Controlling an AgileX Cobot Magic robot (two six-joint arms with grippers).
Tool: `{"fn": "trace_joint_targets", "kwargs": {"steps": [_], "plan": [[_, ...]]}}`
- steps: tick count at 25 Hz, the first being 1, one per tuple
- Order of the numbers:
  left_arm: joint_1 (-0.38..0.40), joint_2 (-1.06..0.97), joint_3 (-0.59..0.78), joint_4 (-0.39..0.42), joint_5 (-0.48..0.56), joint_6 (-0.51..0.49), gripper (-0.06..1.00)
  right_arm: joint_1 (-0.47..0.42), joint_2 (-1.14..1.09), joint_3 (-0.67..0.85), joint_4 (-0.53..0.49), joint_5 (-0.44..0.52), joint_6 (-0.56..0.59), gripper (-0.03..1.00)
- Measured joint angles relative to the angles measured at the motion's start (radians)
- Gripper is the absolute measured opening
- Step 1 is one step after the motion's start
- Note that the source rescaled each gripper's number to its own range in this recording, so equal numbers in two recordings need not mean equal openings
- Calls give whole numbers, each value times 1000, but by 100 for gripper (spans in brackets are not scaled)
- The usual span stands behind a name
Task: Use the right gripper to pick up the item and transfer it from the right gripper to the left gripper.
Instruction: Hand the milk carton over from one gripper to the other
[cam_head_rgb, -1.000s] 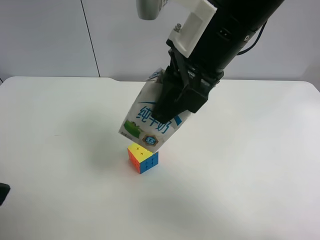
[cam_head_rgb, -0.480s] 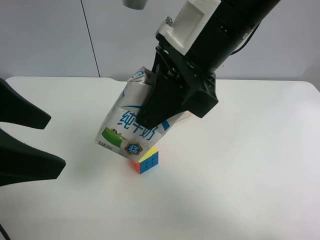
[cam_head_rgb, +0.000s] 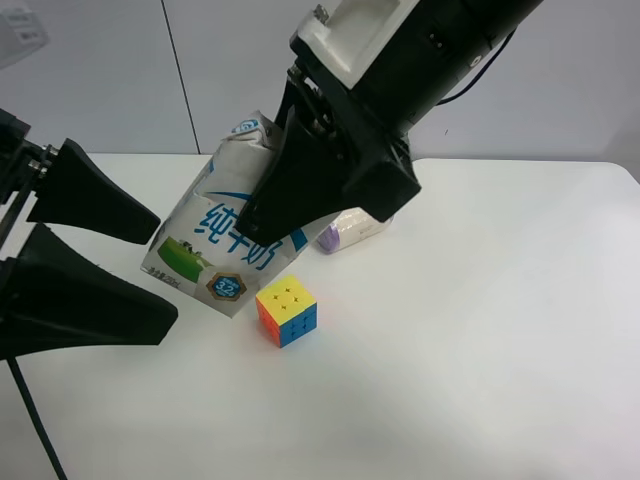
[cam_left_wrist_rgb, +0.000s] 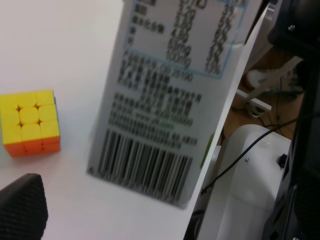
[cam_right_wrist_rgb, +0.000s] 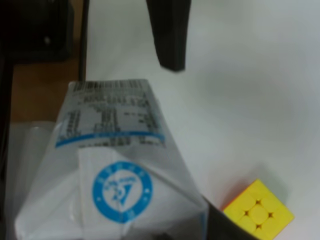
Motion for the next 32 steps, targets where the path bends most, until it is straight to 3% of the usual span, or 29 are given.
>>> {"fn": "trace_joint_targets", "kwargs": {"steps": [5,13,23,27,32], "plan": [[0,46,-16,-50,-7,67,100,0,0,0,18,-15,-25,0],[-1,136,-100,-58,-15,76,100,0,1,0,36,-48,-43,0],[-89,206,-105,-55,-47,124,99,0,1,0,36,-61,-68,0],[-90,208,-106,-53,-84,131,79,0,1,0,36,-62,-68,0],[-90,208,-106,-53,-93,151,34,0,1,0,36,-64,-70,0]]}}
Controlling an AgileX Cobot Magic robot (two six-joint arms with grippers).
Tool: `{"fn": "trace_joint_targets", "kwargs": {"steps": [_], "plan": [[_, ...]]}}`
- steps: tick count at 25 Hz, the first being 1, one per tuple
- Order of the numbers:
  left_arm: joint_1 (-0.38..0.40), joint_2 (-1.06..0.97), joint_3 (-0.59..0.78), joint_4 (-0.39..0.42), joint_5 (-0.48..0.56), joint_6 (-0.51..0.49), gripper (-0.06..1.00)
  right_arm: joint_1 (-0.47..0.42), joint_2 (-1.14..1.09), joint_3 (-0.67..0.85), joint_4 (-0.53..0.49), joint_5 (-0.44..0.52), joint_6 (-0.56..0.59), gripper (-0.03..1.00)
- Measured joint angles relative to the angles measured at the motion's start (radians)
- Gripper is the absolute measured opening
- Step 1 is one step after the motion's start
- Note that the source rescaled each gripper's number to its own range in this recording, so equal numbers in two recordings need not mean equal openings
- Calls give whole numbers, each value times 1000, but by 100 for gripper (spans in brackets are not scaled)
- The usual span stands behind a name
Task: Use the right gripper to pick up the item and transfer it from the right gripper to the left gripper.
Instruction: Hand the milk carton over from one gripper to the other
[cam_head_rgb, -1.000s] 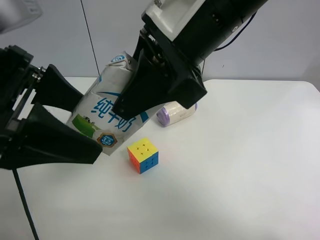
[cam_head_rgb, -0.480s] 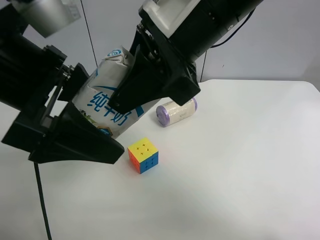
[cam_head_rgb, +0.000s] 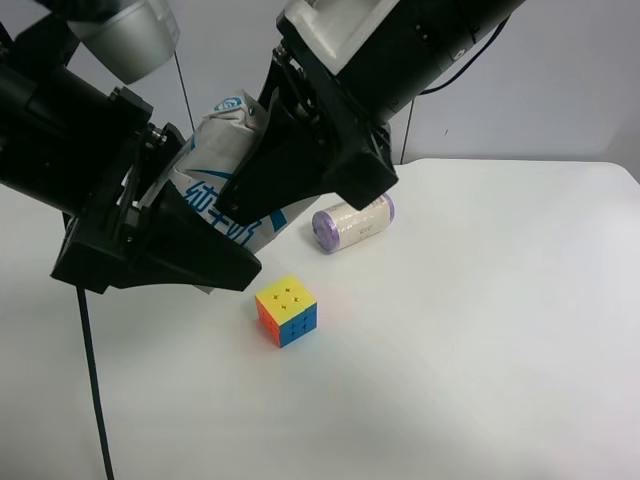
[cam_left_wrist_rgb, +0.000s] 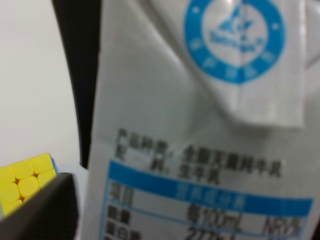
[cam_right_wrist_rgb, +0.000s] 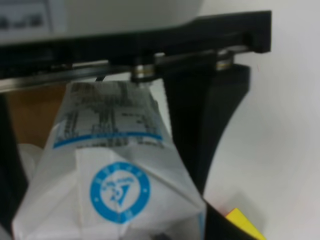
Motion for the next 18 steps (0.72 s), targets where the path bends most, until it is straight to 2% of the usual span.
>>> {"fn": "trace_joint_targets", "kwargs": {"steps": [2,3,7,12,13,14,15,16,17,18], "plan": [[0,0,0,4,-5,5,10,0,0,0,1,4,-8,0],[0,0,0,6,1,15,3,0,0,0,0,4,-15,0],[0,0,0,7,8,64,2,0,0,0,0,7,-15,0],[0,0,0,7,8,77,2,0,0,0,4,7,-22,1],[0,0,0,10,9,80,2,0,0,0,12,7,-21,9],[0,0,0,17,10,81,1,0,0,0,39,3,-17,29],[-1,2,0,22,13,83,0,0,0,0,55,-1,-13,54],[-1,3,0,26,11,84,0,1,0,0,64,-1,-12,70],[-1,3,0,27,11,84,0,1,-1,0,70,-1,-10,83],[-1,3,0,27,11,84,0,1,-1,0,72,-1,-7,90]]}}
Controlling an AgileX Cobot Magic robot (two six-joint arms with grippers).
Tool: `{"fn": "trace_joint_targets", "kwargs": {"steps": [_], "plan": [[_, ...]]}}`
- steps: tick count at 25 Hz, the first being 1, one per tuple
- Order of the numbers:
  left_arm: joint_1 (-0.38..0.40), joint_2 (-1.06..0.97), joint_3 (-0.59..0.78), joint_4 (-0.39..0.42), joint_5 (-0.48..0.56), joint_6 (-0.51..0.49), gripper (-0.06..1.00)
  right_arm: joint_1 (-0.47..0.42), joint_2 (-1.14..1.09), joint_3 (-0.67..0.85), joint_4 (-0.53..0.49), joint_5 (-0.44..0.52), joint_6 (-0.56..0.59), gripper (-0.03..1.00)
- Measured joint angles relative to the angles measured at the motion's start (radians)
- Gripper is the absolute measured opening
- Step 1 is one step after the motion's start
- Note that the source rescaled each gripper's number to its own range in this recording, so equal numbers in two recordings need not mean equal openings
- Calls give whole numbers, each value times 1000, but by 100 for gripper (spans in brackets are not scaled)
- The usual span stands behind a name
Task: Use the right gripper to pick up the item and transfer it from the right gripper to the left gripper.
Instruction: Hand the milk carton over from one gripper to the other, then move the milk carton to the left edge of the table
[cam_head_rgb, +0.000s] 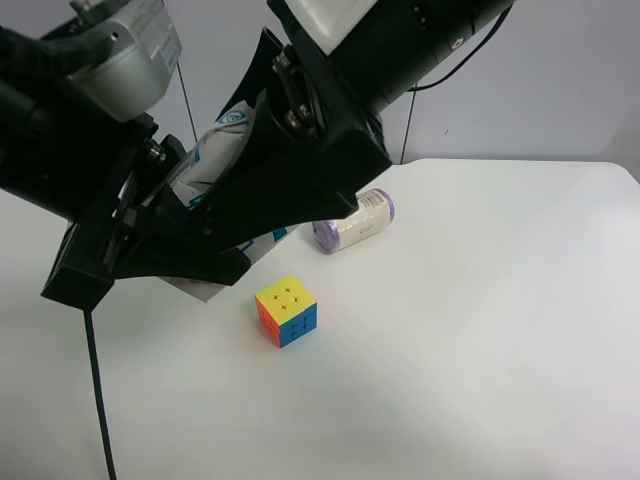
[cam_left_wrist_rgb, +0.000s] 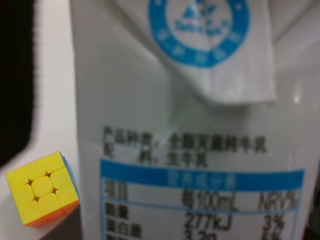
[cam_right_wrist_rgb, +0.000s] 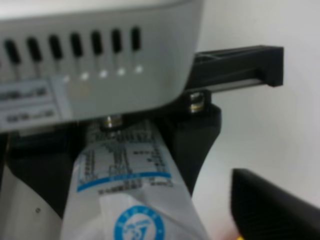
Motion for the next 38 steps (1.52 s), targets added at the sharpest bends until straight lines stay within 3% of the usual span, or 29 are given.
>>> {"fn": "trace_joint_targets", "kwargs": {"steps": [3,12,16,23,26,30,38], "plan": [[-1,0,0,1,0,1,0,0,0,0,6,21,3,98],[-2,0,0,-5,0,8,0,0,-65,0,-24,129,47,100],[-2,0,0,-7,1,11,0,0,-144,0,-137,132,147,100],[-2,0,0,1,-18,8,0,0,-294,0,-460,159,373,100],[-1,0,0,1,-20,8,0,0,-359,5,-545,158,464,100],[-1,0,0,1,-20,8,0,0,-486,98,-625,157,574,100],[-1,0,0,1,-20,8,0,0,-799,498,-698,161,803,100]]}}
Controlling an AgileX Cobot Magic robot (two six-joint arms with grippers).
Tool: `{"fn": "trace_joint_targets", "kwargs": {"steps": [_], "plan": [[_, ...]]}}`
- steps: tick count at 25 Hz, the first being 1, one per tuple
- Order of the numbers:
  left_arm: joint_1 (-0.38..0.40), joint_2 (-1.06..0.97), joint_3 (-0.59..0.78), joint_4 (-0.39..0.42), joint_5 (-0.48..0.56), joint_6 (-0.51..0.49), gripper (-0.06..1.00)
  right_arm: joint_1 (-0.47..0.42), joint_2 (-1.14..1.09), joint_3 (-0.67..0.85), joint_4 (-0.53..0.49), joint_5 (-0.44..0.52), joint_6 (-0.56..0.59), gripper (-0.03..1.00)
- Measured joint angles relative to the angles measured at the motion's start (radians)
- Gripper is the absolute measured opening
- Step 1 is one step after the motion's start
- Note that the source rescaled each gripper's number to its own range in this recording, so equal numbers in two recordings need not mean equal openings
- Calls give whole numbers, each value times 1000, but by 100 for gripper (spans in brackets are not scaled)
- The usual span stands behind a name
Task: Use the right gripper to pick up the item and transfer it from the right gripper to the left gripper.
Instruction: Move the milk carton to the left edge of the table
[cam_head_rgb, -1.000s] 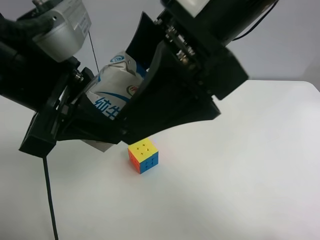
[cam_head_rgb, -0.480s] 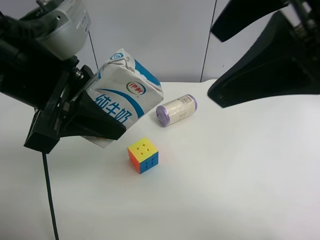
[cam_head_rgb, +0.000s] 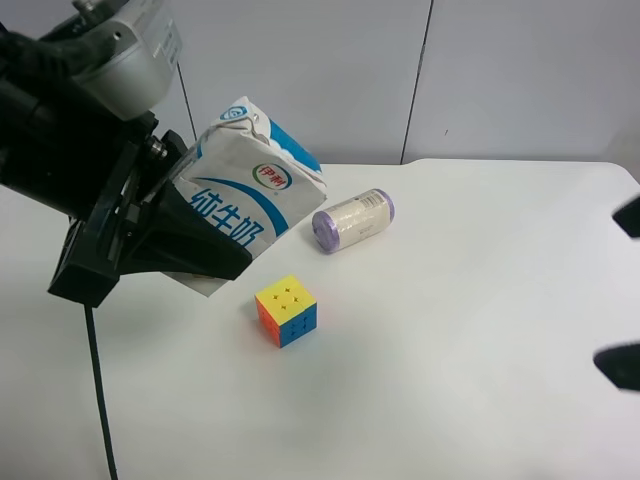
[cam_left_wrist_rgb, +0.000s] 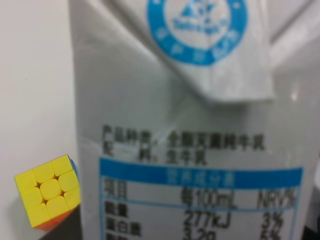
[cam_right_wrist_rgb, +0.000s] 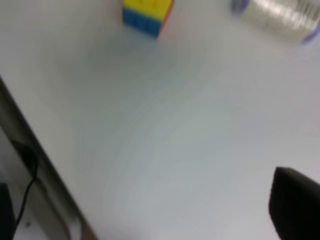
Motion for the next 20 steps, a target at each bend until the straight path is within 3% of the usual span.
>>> {"fn": "trace_joint_targets", "kwargs": {"steps": [4,8,15,20], "plan": [[0,0,0,0,0,0,0,0,-194,191,0,-17,86,100],[0,0,0,1,0,0,0,2,-383,322,-9,-110,161,100],[0,0,0,1,0,0,0,2,-600,345,-103,-149,308,100],[0,0,0,1,-1,0,0,2,-615,345,-111,-152,318,100]]}}
